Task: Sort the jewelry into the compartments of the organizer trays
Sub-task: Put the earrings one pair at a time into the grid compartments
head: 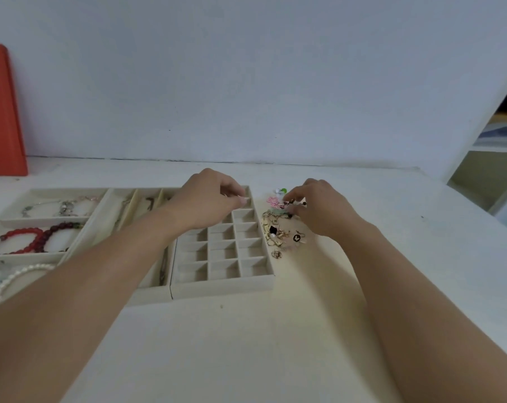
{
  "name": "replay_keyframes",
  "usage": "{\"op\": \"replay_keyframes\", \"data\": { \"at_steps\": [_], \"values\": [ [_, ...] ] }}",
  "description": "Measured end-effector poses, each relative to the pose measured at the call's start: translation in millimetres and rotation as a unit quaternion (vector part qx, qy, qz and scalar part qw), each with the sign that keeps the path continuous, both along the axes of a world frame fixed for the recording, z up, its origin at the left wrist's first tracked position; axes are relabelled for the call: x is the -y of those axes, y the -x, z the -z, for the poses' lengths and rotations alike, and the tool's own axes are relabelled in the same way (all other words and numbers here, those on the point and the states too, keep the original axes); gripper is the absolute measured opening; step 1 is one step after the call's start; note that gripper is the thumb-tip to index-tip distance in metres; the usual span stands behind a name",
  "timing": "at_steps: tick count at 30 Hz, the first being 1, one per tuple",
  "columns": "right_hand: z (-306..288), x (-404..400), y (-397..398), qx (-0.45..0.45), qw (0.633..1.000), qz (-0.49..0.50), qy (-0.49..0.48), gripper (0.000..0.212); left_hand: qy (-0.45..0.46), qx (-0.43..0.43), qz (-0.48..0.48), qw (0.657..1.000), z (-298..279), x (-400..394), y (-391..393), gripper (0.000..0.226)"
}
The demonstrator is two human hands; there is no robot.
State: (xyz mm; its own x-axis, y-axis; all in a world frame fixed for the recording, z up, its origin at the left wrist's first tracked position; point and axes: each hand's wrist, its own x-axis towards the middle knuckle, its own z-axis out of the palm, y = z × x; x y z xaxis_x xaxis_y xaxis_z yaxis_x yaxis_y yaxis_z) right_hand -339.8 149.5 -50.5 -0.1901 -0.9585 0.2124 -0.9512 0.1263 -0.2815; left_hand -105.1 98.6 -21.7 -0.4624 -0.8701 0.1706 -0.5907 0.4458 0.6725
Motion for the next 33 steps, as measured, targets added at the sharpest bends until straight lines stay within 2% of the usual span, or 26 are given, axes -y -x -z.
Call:
{"op": "replay_keyframes", "data": {
  "at_steps": [7, 15, 21, 29, 31, 33],
  "values": [
    [1.2, 2.2, -2.2, -0.028, 0.999, -0.025, -0.005, 0.028, -0.006, 0.017, 0.023, 1.0, -1.3, -8.1, 8.9, 0.014],
    [0.2, 5.2, -4.6, -0.07, 0.997, -0.02, -0.014, 0.014, -0.012, 0.027, 0.024, 0.999, -9.1, -2.7, 22.9, 0.021],
    [-13.8, -4.5, -6.5, 0.079, 0.993, -0.042, 0.077, 0.015, -0.014, -0.004, 0.035, 0.999, -12.8, 2.6, 43.7, 0.025],
    [-15.7, -10.5, -15.1, 0.185, 0.968, -0.076, 0.148, 0.02, -0.012, -0.026, 0.033, 0.999, -4.3, 4.2, 51.7, 0.013],
    [-12.6, -9.6, -13.3, 0.184, 0.971, -0.06, 0.141, 0.018, -0.022, -0.016, 0.038, 0.999, -2.4, 5.3, 51.4, 0.014],
    [-10.6, -8.4, -7.6, 0.143, 0.982, -0.038, 0.115, 0.015, -0.026, -0.003, 0.041, 0.999, -0.4, 5.6, 51.4, 0.014]
  ]
}}
